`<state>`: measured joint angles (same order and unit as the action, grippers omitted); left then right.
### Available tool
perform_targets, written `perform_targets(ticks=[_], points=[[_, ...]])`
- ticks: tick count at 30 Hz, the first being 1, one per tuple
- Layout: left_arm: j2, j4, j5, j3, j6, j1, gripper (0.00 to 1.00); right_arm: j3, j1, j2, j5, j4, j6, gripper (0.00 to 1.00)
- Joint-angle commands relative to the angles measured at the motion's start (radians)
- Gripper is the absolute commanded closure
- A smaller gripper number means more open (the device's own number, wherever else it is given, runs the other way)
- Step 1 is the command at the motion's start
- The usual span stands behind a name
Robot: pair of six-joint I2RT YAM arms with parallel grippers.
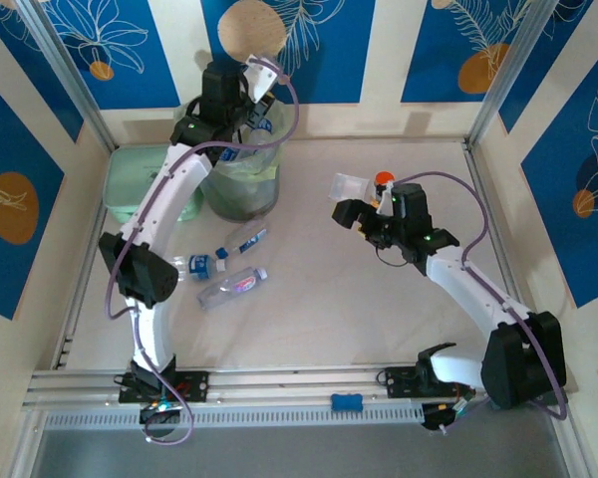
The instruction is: Put the plastic bottles in the bin
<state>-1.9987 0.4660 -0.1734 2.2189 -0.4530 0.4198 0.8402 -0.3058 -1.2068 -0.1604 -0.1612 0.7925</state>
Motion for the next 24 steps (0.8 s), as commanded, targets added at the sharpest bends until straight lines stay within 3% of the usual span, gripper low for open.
perform_targets(ticks=[1,8,15,24], points=[[-0.012,0.058,-0.023,0.041,-0.030,-0.029,0.69,-0.018,0.006,0.027,0.018,-0.032,-0.021,0.01],[-0.057,0.136,-0.020,0.041,-0.026,-0.049,0.69,-0.018,0.008,0.033,0.021,-0.034,-0.019,0.01],[-0.072,0.174,-0.029,0.048,-0.014,-0.055,0.61,-0.016,0.008,0.033,0.019,-0.031,-0.017,0.01],[-0.045,0.200,-0.037,0.100,0.039,-0.058,0.18,-0.009,0.006,0.015,0.007,-0.017,-0.015,0.01]])
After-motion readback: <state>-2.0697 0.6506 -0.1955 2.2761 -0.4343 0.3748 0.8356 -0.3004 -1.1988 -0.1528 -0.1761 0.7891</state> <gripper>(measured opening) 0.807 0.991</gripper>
